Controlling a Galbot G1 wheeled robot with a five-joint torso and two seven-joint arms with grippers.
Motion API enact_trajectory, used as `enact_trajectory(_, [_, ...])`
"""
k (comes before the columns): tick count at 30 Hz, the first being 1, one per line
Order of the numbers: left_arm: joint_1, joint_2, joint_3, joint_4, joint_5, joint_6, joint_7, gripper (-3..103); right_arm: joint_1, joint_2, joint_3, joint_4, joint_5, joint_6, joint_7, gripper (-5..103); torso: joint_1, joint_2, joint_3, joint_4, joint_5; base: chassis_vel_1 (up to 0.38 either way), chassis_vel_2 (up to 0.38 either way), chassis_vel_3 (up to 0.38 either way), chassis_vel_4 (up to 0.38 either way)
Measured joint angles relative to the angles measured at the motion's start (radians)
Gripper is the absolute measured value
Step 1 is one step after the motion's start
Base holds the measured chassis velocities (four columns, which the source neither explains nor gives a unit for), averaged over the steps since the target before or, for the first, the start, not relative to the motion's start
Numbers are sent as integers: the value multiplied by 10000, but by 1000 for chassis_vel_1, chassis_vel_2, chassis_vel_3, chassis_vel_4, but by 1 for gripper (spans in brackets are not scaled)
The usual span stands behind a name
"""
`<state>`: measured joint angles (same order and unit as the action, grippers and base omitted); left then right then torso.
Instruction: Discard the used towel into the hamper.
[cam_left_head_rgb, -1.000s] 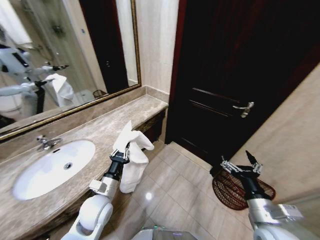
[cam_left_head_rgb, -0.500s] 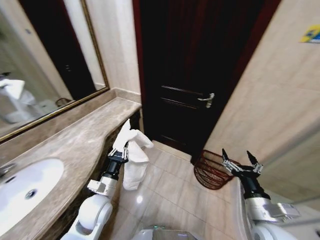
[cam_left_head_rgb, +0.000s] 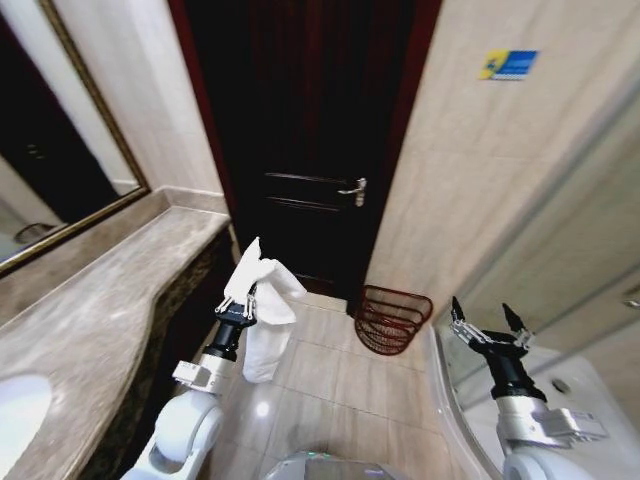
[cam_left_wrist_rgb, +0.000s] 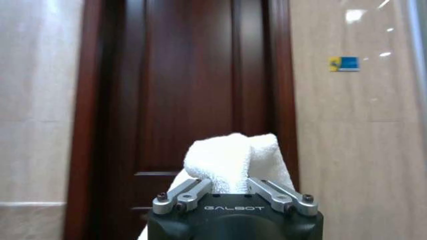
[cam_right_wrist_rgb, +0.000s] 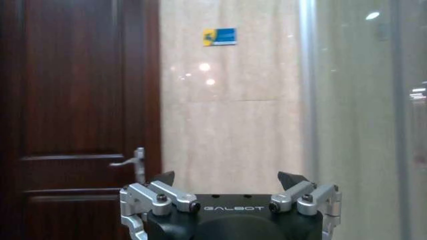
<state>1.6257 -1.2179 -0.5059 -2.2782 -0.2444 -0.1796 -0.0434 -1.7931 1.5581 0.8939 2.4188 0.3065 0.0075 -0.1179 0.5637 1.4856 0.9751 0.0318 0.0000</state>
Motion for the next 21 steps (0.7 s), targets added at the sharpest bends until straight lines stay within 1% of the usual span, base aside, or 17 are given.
enact_trajectory(9, [-14, -9, 28, -6, 22, -32, 0, 7, -101, 6, 44, 24, 13, 41, 18, 100, 1, 0, 0, -3, 1, -131, -131, -119, -125])
enact_trajectory(14, [26, -44, 25, 78, 111, -124, 4, 7, -215, 1, 53, 54, 52, 29, 152, 100, 0, 0, 0, 1, 0, -123, -114, -118, -110])
enact_trajectory(21, [-8, -32, 3, 131, 112, -132, 17, 7, -203, 7, -2, 151, 40, -95, 369, 100, 0, 0, 0, -2, 0, -124, -129, -123, -127])
